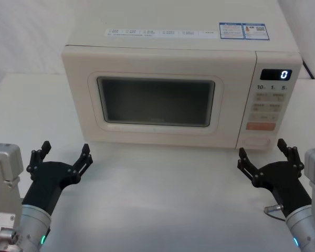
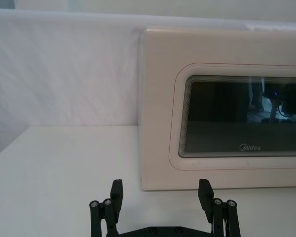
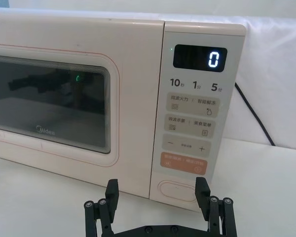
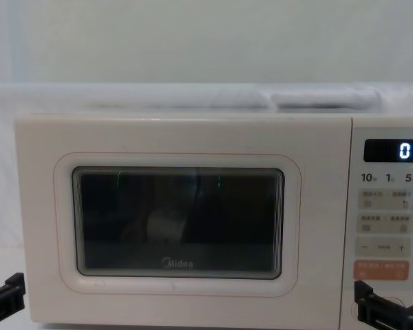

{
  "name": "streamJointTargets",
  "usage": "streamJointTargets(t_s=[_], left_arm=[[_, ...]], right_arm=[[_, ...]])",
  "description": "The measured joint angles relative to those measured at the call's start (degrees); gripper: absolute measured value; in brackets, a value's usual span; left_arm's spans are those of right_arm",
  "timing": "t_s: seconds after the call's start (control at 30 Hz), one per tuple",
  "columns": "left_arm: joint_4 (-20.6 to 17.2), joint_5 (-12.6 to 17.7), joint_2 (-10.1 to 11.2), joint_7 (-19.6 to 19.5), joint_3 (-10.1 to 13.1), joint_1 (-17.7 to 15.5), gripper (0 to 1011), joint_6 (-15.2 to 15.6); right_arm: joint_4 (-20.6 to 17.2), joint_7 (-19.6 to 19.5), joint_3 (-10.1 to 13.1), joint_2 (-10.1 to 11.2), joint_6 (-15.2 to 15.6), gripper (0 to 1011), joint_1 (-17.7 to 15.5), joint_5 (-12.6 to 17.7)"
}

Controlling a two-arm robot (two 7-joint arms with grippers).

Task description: Press the button to open the microwave door with one hand; close the microwave door with the other hand.

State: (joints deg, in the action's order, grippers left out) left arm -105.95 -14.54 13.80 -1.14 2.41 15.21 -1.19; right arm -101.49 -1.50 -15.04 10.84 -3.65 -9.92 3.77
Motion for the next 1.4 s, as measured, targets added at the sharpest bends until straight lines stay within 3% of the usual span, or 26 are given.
streamJointTargets(t_s=[1.2, 1.4], left_arm=[[0.0, 0.0, 0.0, 0.0, 0.0, 0.0, 1001, 0.0], [0.0, 0.0, 0.0, 0.0, 0.0, 0.0, 1001, 0.0]], right_arm=[[0.0, 0.0, 0.0, 0.0, 0.0, 1000, 0.0, 0.0], [0.0, 0.0, 0.0, 0.0, 0.0, 889, 0.0, 0.0]])
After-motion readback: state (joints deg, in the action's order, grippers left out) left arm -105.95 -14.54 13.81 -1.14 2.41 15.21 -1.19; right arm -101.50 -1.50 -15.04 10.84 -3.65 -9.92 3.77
